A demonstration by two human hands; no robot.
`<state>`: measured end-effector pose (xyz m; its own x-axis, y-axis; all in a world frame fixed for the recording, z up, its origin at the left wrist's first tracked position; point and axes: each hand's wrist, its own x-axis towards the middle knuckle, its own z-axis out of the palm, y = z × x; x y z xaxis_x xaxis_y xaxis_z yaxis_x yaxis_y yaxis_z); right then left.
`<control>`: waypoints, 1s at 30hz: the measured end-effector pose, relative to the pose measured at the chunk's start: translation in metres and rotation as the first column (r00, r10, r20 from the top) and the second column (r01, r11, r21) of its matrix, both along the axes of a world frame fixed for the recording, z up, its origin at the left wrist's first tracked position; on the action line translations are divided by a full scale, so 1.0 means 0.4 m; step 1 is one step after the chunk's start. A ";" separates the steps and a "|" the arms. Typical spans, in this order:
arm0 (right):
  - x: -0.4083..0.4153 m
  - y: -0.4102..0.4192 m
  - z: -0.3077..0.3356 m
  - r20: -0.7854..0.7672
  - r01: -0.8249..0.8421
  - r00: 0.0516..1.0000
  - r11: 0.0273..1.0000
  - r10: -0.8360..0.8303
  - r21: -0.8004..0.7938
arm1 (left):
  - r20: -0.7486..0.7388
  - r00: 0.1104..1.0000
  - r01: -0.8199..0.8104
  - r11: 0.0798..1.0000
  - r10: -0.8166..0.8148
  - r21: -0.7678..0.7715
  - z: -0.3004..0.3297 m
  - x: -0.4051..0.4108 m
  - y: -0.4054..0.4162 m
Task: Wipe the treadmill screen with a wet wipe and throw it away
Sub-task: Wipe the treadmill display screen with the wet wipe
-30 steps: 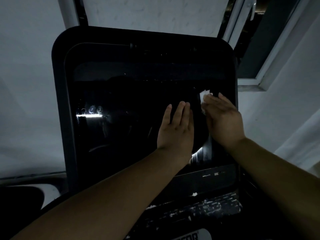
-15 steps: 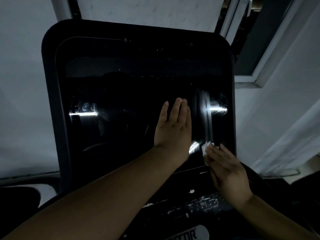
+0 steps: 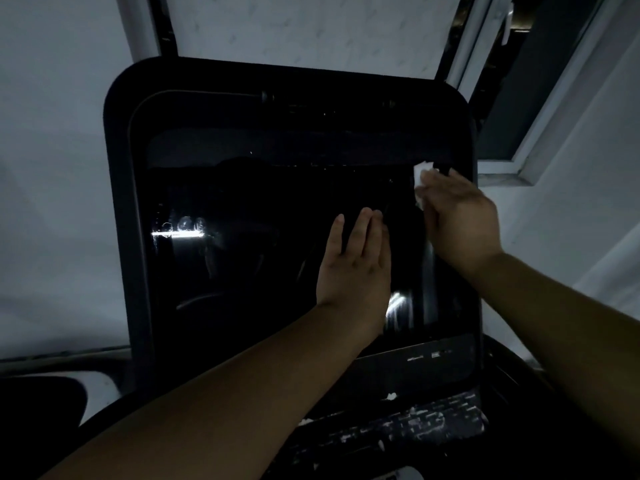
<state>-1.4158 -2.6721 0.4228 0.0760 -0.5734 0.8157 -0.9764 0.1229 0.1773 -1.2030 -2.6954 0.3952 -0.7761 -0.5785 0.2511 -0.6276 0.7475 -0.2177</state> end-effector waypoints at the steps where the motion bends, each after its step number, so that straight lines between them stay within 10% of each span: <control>1: 0.000 0.009 -0.010 0.009 0.000 1.000 1.000 0.000 0.003 | -0.001 1.000 0.002 1.000 -0.002 0.002 0.000 0.000 0.000; 14: 0.073 0.354 -0.355 0.025 -0.011 1.000 0.973 0.006 0.229 | 0.016 1.000 0.016 1.000 -0.016 -0.007 0.002 0.005 0.003; 30: -0.077 0.057 -0.006 -0.048 0.075 0.996 0.997 -0.075 -0.003 | 0.042 0.999 0.030 1.000 -0.030 0.007 0.007 0.011 0.000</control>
<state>-1.4467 -2.6493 0.4202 0.0719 -0.5780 0.8128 -0.9547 0.1959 0.2238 -1.1987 -2.6956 0.3981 -0.8028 -0.5566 0.2138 -0.5954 0.7672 -0.2386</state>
